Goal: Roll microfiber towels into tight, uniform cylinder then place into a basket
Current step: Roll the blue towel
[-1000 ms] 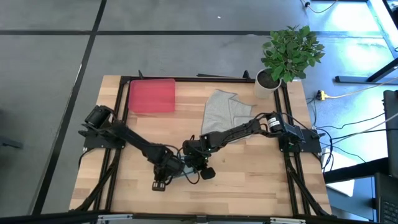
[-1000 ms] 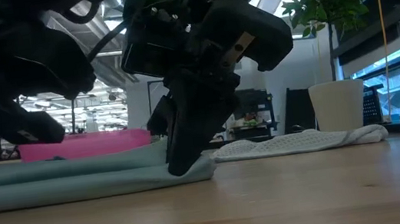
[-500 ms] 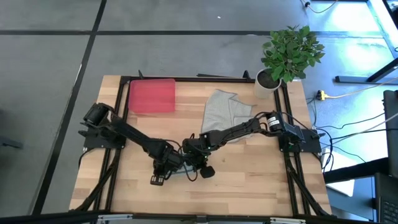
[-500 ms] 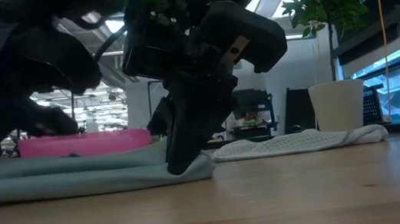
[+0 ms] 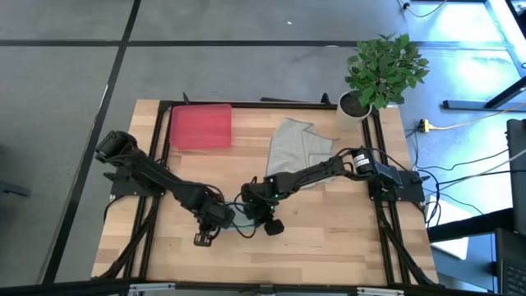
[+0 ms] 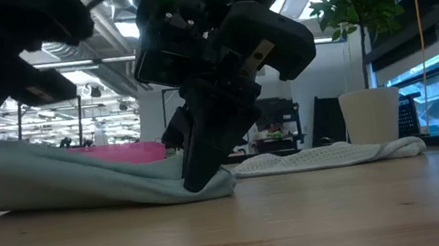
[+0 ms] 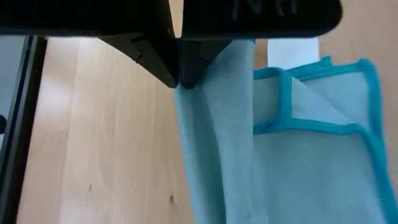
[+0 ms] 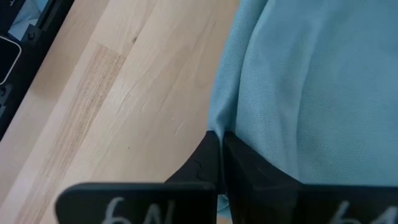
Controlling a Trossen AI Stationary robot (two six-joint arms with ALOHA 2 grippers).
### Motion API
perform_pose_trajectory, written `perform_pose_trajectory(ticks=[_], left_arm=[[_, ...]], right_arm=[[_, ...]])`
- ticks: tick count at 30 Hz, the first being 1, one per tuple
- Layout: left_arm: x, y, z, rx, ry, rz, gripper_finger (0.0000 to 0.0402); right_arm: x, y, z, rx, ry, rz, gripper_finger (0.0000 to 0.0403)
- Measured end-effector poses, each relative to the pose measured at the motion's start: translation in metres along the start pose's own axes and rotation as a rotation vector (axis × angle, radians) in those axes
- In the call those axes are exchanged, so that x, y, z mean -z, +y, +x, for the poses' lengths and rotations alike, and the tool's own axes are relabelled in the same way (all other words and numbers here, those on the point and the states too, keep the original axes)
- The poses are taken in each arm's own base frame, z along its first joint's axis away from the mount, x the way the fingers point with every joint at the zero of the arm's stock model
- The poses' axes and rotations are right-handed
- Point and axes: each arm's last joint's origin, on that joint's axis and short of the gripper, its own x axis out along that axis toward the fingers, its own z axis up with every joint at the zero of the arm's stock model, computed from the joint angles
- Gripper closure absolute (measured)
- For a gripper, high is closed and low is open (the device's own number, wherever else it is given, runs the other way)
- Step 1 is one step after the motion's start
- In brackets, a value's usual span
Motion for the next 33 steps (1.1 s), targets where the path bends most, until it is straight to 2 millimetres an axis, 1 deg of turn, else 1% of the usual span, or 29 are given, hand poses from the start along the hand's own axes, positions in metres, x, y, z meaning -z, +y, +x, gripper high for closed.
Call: perform_pose_trajectory(ticks=[6,8,14,17,22,26,30,33], left_arm=[[-0.003,0.007,-0.005,-0.023,-0.022,-0.026,0.0401],[-0.005,0.013,-0.002,0.004,-0.003,-0.048,0.0401],[0.005,0.034,0.013,0.02,0.046,-0.106,0.0401],[0.006,0.038,0.014,0.024,0.051,-0.093,0.0401],[0.005,0.036,0.012,0.056,0.045,-0.066,0.0401],[0.005,0.026,0.006,0.067,0.033,-0.034,0.0401],[0.007,0.016,-0.009,0.091,-0.021,0.003,0.0401],[0.009,0.013,-0.017,0.091,-0.057,-0.005,0.0401]], right_arm=[[0.0,0.0,0.0,-0.001,0.0,0.001,0.0393],[0.0,0.0,0.0,-0.001,0.0,0.001,0.0393],[-0.001,-0.001,0.0,0.0,-0.008,0.0,0.0393],[-0.001,-0.001,0.0,0.007,-0.01,-0.003,0.0393],[-0.001,-0.002,-0.001,0.008,-0.011,-0.003,0.0393],[-0.001,-0.002,-0.001,0.009,-0.016,-0.005,0.0393],[-0.002,-0.001,0.0,0.008,-0.017,-0.006,0.0393],[-0.002,-0.001,0.0,0.005,-0.018,-0.007,0.0393]])
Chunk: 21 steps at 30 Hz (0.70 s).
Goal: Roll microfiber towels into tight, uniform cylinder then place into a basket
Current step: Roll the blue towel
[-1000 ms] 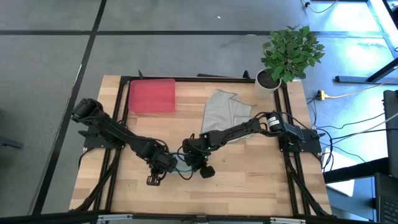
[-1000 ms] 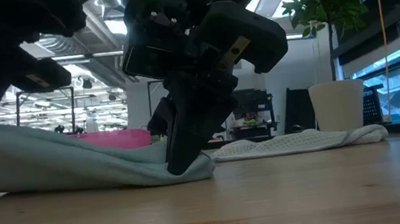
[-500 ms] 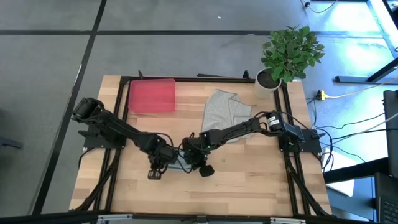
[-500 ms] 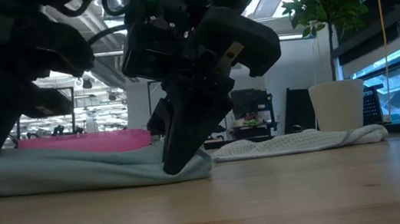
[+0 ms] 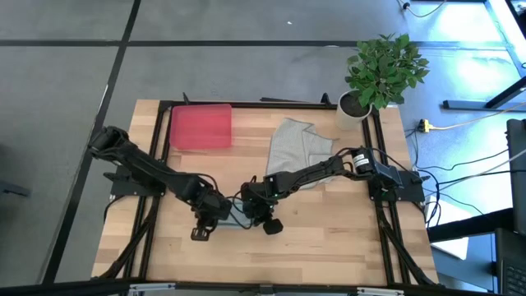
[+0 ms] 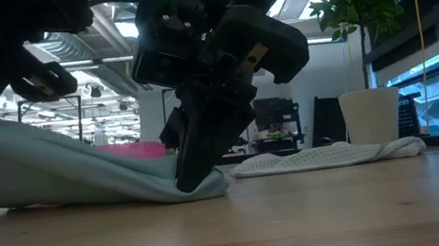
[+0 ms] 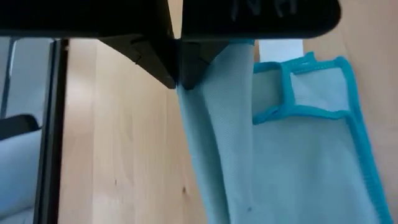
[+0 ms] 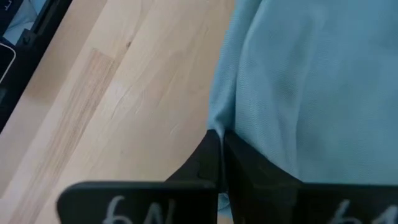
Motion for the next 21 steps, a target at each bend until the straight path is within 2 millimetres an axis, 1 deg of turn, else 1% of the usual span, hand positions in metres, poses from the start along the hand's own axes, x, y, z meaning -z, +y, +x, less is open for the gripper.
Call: perform_pose_trajectory(ticks=[5,10,14,17,21], left_arm=[[-0.001,0.001,-0.001,0.003,-0.003,-0.071,0.0401],[0.0,0.001,0.01,0.031,0.038,-0.126,0.0401],[0.005,0.0,0.021,0.063,0.074,-0.183,0.0401],[0.007,-0.005,0.027,0.113,0.062,-0.194,0.0401],[0.008,-0.018,0.03,0.146,0.027,-0.141,0.0401]], right_arm=[[0.0,0.0,0.0,-0.002,0.0,0.002,0.0393],[0.0,0.0,0.0,-0.003,0.001,0.003,0.0393],[-0.001,0.0,0.0,0.001,-0.009,-0.003,0.0393],[-0.001,0.0,0.0,-0.001,-0.009,-0.005,0.0393],[-0.001,0.0,0.0,-0.007,-0.011,-0.009,0.0393]])
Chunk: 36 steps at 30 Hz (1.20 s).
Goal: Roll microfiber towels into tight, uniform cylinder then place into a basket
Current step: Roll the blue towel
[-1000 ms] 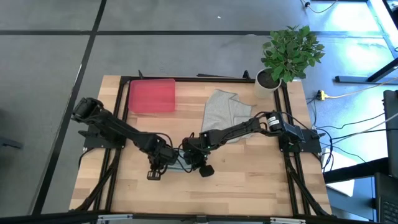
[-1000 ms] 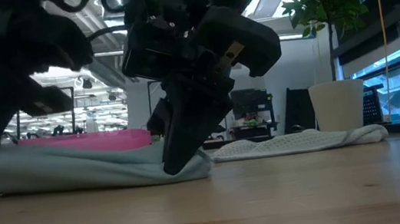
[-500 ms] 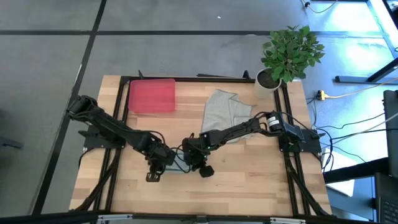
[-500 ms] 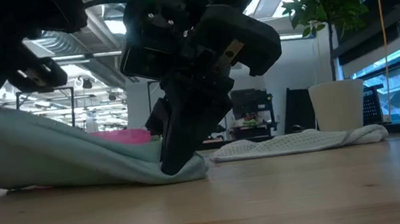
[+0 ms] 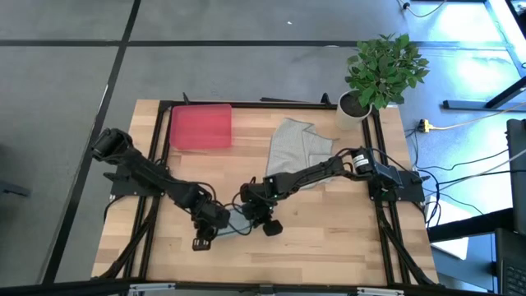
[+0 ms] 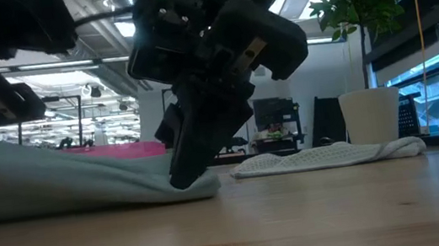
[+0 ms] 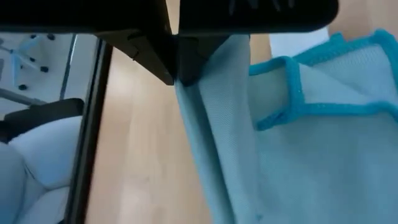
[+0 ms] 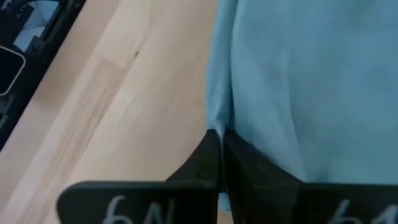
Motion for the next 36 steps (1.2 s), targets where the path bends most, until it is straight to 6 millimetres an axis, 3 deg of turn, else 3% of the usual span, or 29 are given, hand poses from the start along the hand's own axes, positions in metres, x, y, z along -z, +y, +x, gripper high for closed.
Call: perform_pose_trajectory(ticks=[9,18,30,36], left_arm=[[0.01,-0.017,0.008,-0.052,-0.061,0.079,0.0401],[0.008,-0.02,0.008,-0.037,-0.092,0.074,0.0401],[-0.001,-0.017,0.026,-0.045,-0.105,0.109,0.0402],[-0.009,-0.013,0.025,-0.022,-0.131,0.126,0.0401]], right_arm=[[-0.002,0.003,-0.002,-0.189,-0.049,-0.051,0.0393],[0.0,-0.009,-0.015,-0.402,-0.077,0.129,0.0393],[0.006,-0.009,-0.014,-0.501,-0.044,0.271,0.0393],[0.008,-0.006,-0.013,-0.555,-0.017,0.322,0.0393]])
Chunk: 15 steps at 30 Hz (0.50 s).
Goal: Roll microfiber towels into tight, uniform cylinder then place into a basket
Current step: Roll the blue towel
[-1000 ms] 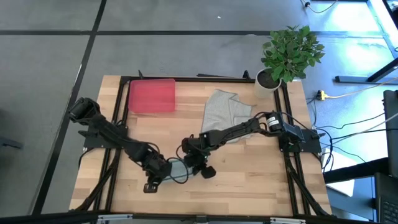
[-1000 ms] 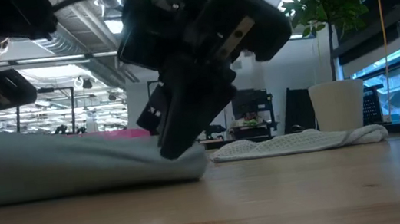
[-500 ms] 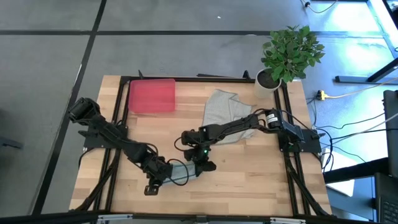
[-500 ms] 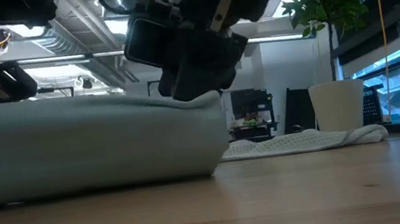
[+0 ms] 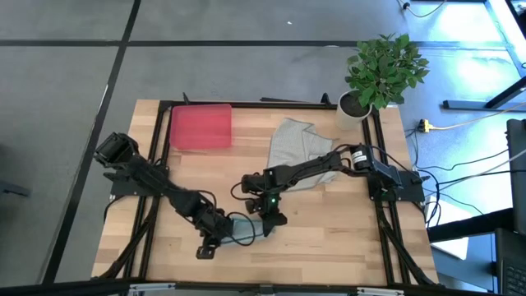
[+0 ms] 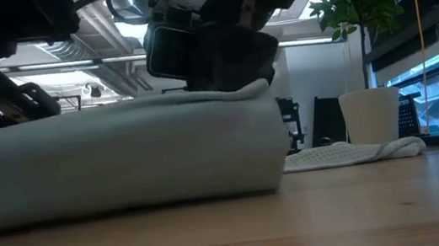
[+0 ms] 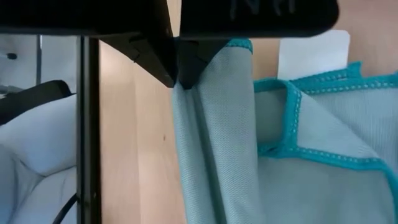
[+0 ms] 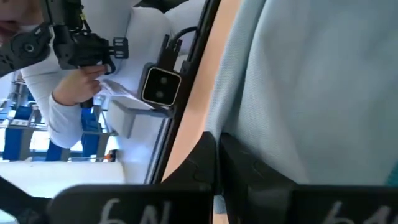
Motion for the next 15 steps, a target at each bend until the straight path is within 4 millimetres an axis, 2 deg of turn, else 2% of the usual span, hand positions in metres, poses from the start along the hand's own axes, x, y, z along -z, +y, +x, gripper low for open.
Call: perform_pose_trajectory(ticks=[8,15], left_arm=[[-0.009,0.013,-0.004,-0.054,-0.053,0.017,0.0401],[-0.018,0.028,-0.008,-0.121,-0.097,0.004,0.0401]], right_arm=[[0.01,0.0,0.01,0.03,0.068,0.104,0.0393],[0.016,-0.001,0.01,0.079,0.103,0.16,0.0393]])
